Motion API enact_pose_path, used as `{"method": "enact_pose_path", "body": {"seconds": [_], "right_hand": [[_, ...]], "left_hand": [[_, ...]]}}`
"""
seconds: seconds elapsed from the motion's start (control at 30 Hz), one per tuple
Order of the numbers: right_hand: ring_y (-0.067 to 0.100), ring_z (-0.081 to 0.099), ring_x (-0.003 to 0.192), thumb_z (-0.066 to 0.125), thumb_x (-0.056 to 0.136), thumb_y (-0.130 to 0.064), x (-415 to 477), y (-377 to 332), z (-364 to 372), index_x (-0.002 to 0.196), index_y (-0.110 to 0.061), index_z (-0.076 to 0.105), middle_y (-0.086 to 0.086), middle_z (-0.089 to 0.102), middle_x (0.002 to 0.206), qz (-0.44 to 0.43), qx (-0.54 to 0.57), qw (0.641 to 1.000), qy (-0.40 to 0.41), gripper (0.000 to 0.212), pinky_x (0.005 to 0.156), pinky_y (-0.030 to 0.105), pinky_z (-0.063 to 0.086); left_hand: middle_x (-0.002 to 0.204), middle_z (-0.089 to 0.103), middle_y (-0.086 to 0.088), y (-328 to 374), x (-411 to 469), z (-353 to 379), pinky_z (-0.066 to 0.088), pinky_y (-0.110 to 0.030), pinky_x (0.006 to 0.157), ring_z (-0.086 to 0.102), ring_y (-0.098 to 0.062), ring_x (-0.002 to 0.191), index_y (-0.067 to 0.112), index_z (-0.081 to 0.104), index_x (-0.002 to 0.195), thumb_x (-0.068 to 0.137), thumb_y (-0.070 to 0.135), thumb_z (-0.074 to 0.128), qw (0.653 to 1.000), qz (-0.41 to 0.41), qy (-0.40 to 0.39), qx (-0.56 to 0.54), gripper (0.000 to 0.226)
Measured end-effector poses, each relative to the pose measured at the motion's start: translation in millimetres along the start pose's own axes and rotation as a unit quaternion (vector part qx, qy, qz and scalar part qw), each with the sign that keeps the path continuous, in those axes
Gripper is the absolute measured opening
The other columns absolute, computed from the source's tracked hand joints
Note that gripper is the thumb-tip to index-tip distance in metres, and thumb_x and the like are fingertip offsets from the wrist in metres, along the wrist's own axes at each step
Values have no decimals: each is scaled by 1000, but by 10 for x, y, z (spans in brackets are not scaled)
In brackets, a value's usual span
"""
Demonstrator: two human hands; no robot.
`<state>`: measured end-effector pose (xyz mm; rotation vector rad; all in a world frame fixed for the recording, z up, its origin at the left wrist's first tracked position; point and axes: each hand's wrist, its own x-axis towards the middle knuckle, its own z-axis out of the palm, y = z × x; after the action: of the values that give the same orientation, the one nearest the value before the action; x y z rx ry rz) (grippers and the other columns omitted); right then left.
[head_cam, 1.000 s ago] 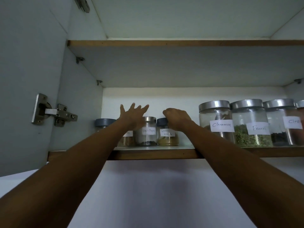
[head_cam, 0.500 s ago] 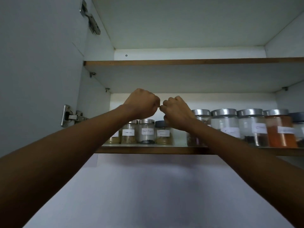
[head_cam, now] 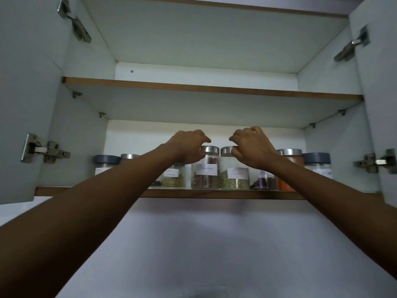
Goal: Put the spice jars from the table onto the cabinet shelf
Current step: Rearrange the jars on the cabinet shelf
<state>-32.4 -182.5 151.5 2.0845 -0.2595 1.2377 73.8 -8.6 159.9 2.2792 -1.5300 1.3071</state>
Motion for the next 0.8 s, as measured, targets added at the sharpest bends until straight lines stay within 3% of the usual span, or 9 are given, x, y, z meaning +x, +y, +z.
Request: {"method": "enact_pose_path", "body": {"seconds": [0.27,0.43,0.8], "right_hand": [[23,57,101,45,89,-25,-139,132,45,99,-9,65,7,62,105,13,88,994,-70,27,111,41,14],[22,59,99,51,84,-14,-1,163,-19,97,-5,68,9,66,104,16,124,989,-79,23,114,44,10],[26,57,106,46,85,-10,174,56,227,101,-6,68,10,65,111,32,109,987,-116,27,114,46,7]], "left_hand": [[134,51,-10,102,103,126,40,-38,97,52,-28,117,13,50,132,96,18,41,999,-35,-18,-22,38],[143,47,-6,59,209,100,33,-42,104,44,-26,129,16,49,135,96,19,43,995,-62,-63,-46,40],[138,53,-8,-73,387,310,40,-36,100,50,-29,123,13,52,133,96,13,40,989,-90,-90,-71,39]]}}
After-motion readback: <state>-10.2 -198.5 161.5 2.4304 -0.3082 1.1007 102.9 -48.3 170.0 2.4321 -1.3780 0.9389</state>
